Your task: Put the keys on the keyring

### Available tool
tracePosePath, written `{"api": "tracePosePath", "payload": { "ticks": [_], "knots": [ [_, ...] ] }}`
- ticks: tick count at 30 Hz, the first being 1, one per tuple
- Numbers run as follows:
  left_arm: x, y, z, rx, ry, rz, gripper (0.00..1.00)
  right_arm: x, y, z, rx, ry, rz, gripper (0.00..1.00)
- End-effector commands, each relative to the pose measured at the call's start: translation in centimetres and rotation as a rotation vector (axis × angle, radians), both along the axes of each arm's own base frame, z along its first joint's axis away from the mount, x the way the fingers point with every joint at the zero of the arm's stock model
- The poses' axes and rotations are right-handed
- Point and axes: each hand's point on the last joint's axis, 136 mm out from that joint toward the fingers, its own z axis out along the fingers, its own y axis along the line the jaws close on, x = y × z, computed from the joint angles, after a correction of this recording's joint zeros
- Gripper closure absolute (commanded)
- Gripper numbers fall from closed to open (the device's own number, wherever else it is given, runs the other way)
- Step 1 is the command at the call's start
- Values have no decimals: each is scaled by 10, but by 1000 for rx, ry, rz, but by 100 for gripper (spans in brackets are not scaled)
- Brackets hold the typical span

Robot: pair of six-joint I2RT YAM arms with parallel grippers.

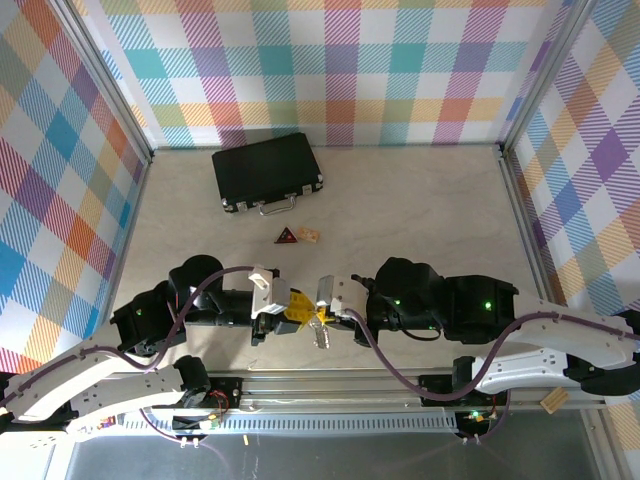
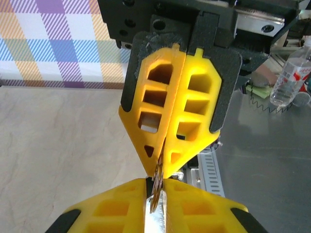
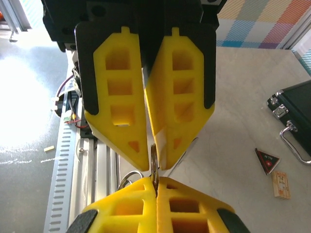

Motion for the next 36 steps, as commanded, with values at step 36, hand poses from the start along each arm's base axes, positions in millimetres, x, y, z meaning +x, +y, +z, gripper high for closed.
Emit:
{"api": "tracePosePath", "payload": {
  "ticks": [36],
  "knots": [
    [-24,2,56,-405,29,-122,100,-12,0,42,223,20,47,80]
  ]
}}
